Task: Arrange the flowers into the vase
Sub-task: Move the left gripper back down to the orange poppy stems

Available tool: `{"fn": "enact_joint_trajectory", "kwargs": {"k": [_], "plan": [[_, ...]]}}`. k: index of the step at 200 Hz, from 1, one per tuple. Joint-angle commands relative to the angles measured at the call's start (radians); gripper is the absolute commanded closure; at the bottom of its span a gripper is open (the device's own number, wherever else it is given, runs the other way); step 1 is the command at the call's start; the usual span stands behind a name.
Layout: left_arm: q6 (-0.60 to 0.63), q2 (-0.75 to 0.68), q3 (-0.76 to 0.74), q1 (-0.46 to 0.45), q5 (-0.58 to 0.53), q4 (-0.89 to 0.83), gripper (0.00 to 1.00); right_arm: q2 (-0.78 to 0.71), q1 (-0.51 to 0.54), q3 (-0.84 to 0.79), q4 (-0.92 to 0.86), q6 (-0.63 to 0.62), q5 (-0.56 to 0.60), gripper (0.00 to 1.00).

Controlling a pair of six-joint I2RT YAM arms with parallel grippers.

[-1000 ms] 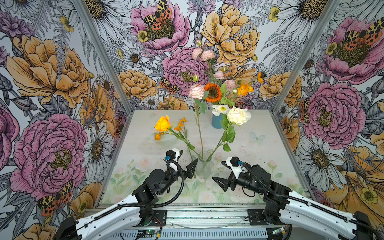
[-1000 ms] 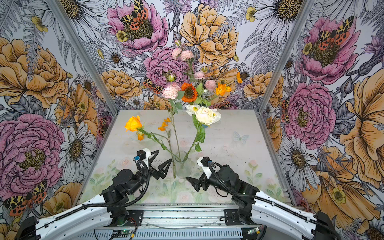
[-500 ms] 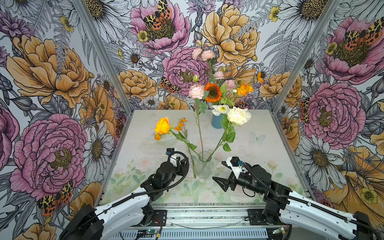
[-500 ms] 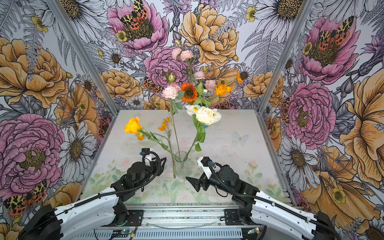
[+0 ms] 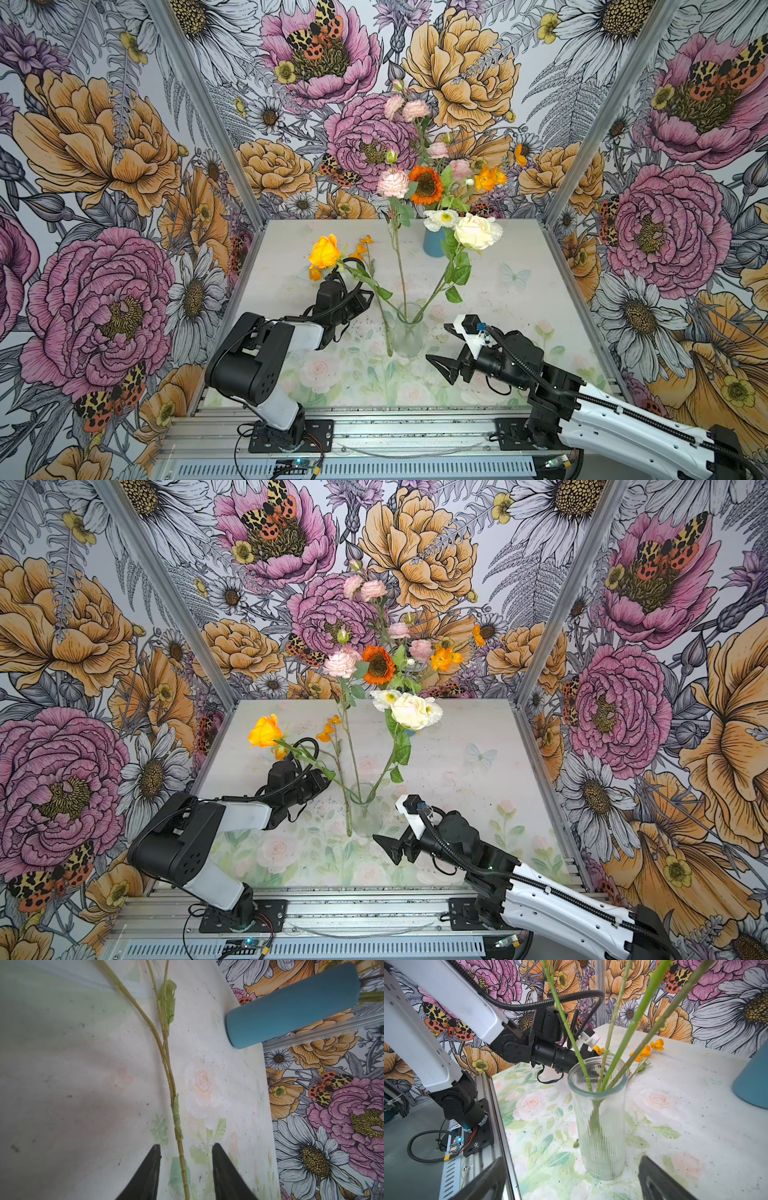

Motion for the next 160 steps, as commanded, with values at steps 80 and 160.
{"fn": "enact_joint_trajectory", "kwargs": {"k": [80,160], "plan": [[-0.058,0.148,0.099,-0.025,0.041,0.057,0.58,-0.012,-0.01,-0.011,-0.017,-0.002,-0.004,0.0],[-0.051,0.261,0.171,-0.028,0.035,0.051,0.67,-0.017,-0.009,-0.001,-0.03,0.006,-0.019,0.01]]}}
